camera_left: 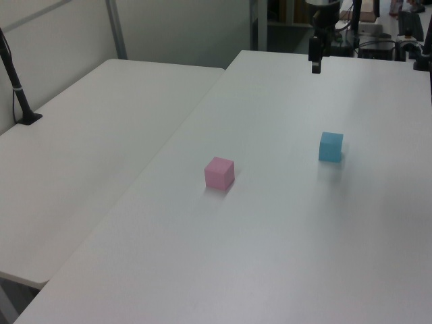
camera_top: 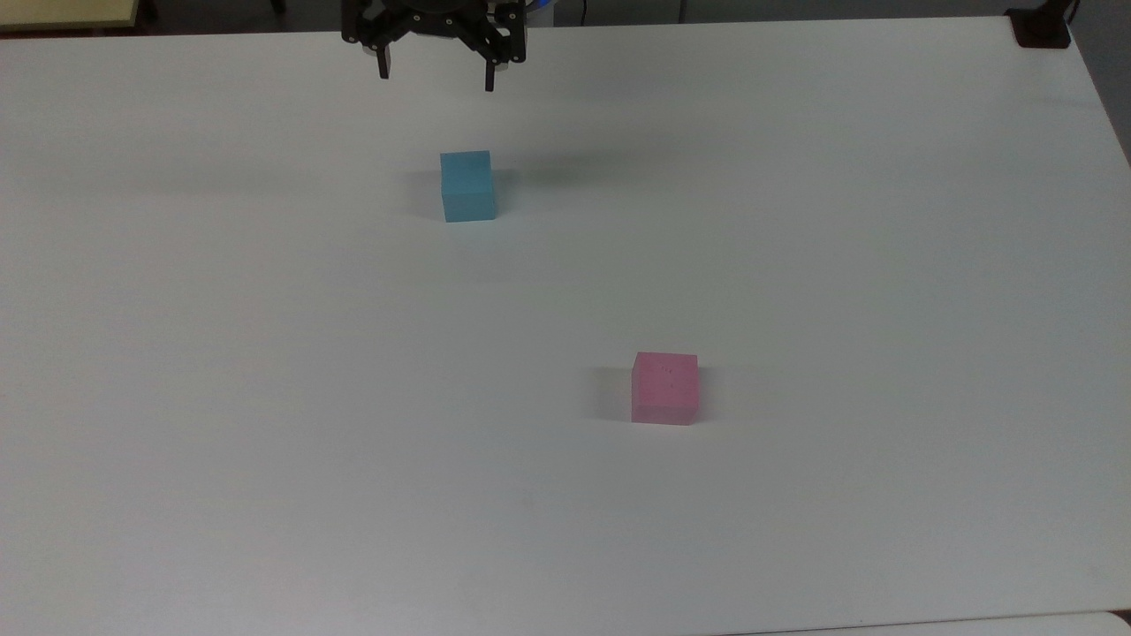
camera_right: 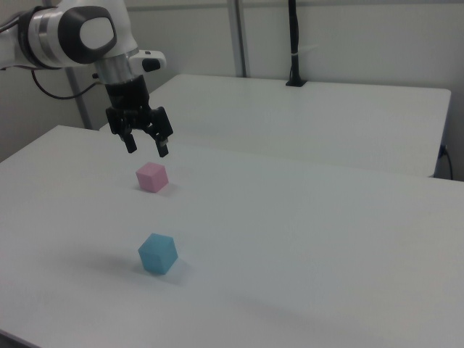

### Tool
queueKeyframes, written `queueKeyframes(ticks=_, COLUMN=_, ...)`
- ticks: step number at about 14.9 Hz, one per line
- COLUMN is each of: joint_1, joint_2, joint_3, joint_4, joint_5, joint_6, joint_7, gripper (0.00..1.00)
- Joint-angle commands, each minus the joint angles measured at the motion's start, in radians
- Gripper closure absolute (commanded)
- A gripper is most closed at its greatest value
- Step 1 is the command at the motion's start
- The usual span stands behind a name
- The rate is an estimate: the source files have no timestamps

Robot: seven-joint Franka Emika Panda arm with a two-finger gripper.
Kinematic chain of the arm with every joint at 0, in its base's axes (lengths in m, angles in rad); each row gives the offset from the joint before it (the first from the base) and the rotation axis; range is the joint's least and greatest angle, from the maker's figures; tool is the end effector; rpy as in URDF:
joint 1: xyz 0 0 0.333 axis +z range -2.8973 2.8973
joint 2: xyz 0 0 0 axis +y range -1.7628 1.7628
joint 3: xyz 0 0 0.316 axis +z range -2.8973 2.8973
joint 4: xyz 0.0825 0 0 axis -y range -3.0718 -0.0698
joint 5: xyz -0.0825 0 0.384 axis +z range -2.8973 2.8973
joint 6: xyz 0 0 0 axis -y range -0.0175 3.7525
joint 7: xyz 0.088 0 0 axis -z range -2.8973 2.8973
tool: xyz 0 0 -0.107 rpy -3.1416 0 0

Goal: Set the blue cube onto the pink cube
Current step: 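Move the open gripper over the light-blue cube and descend, then close the gripper on the light-blue cube and lift it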

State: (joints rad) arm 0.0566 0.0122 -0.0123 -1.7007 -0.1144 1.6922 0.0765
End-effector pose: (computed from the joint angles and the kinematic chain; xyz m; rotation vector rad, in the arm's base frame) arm 0.5639 0.0141 0.5671 3.0268 -0.0260 -0.0209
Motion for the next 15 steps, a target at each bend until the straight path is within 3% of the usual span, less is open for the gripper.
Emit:
queueKeyframes(ticks=1, joint_1=-0.009, joint_2=0.008, joint_3=0.014, joint_4=-0.005, joint_5=0.022, joint_6=-0.025, joint_7=-0.037, gripper=0.0)
queueKeyframes(ticks=5, joint_1=0.012, joint_2=0.058, joint_3=0.014, joint_4=-0.08, joint_5=0.013, joint_6=-0.012, joint_7=-0.075, gripper=0.0)
queueKeyframes(ticks=10, joint_1=0.02, joint_2=0.123, joint_3=0.014, joint_4=-0.304, joint_5=-0.086, joint_6=0.184, joint_7=-0.093, gripper=0.0)
queueKeyframes(ticks=15, joint_1=0.009, joint_2=0.17, joint_3=0.011, joint_4=-0.333, joint_5=-0.102, joint_6=0.241, joint_7=-0.092, gripper=0.02)
